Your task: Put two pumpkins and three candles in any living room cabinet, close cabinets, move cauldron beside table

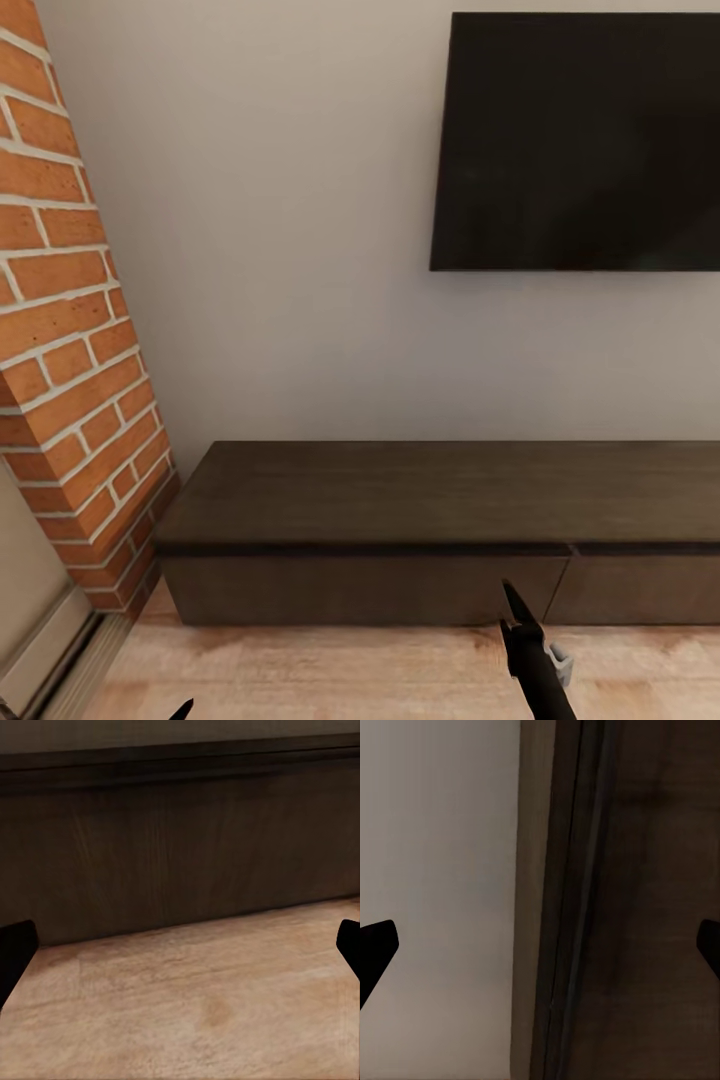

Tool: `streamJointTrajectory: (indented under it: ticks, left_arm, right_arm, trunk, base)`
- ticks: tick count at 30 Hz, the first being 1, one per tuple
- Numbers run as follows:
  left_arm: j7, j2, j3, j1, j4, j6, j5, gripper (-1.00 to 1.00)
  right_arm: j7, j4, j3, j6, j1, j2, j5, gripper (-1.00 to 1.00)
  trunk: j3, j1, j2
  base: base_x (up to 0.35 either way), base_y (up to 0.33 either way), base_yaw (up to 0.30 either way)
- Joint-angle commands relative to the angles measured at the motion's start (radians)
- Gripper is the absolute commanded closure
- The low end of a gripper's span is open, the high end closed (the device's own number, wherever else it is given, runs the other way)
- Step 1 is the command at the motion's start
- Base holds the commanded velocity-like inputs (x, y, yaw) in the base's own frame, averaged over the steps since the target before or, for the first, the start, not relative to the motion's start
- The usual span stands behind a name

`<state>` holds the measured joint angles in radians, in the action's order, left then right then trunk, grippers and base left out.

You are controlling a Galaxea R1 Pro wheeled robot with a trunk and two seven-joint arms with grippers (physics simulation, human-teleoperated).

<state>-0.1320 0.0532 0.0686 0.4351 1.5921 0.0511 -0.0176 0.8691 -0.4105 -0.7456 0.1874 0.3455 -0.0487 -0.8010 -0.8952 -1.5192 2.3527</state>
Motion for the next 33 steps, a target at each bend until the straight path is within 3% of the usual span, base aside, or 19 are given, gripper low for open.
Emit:
streamJointTrajectory:
  ticks: [1, 33]
  left_arm:
    - [-0.001, 0.0, 0.0, 0.0, 0.0, 0.003, -0.002, -1.0]
    - [0.0, 0.0, 0.0, -0.001, -0.001, 0.001, -0.002, -1.0]
  right_arm:
    - [0.002, -0.001, -0.003, 0.01, 0.001, 0.0, -0.007, -1.0]
    - [0.002, 0.001, -0.002, 0.009, 0.0, 0.001, -0.006, -1.0]
  trunk:
    - [-0.001, 0.0, 0.0]
    - [-0.001, 0.0, 0.0]
  base:
    - [0.198, 0.004, 0.0]
    - [0.09, -0.064, 0.0]
